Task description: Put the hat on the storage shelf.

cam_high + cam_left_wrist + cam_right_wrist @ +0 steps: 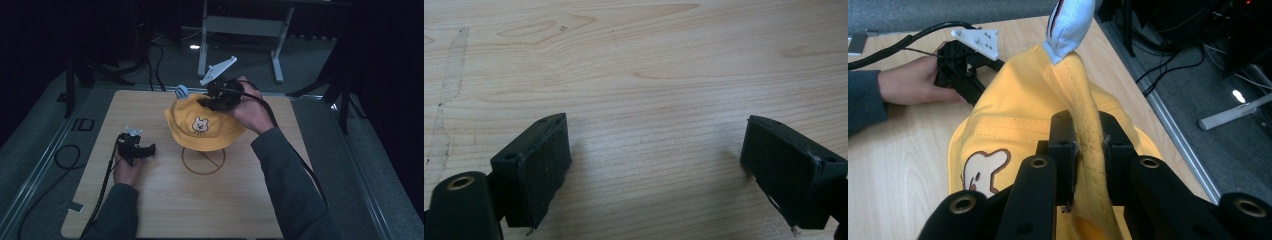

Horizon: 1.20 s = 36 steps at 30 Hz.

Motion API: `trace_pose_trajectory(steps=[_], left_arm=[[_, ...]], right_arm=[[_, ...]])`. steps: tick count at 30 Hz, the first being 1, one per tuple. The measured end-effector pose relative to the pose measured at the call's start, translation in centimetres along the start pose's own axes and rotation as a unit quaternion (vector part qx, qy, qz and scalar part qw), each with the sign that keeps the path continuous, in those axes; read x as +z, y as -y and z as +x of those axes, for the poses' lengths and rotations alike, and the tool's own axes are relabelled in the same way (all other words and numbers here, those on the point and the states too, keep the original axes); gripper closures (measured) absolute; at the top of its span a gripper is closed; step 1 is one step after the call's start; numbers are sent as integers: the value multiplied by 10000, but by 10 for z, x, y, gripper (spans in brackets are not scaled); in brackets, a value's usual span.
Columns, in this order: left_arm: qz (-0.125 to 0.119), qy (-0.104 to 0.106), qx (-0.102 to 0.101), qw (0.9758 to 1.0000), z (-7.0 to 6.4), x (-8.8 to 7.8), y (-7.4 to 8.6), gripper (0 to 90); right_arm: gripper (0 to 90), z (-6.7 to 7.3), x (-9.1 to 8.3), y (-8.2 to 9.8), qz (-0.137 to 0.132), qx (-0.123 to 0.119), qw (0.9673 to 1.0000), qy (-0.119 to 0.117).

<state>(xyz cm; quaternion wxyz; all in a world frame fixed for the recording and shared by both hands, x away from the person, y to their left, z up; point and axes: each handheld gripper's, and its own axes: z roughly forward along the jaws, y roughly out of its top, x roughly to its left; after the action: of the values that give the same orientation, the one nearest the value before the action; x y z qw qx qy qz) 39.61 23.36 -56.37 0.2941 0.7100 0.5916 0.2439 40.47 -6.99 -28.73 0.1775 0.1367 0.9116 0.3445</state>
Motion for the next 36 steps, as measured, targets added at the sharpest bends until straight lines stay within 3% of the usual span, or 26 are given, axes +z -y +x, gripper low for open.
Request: trace_pose_trajectory(steps=[8,12,16,26,36], left_arm=[[2,0,3,10000,0,0,0,128],[1,0,2,10000,0,0,0,128],[3,0,1,10000,0,0,0,128],[2,3,2,10000,0,0,0,128],[0,-1,0,10000,0,0,0,128]], right_arm=[[766,2,6,2,105,-45,9998,-158],[658,2,5,2,81,-44,9998,-192],[520,2,3,2,112,-67,9999,0],[304,-2,-14,2,-151,204,9992,294],[204,-7,-27,5,-200,304,9978,549]])
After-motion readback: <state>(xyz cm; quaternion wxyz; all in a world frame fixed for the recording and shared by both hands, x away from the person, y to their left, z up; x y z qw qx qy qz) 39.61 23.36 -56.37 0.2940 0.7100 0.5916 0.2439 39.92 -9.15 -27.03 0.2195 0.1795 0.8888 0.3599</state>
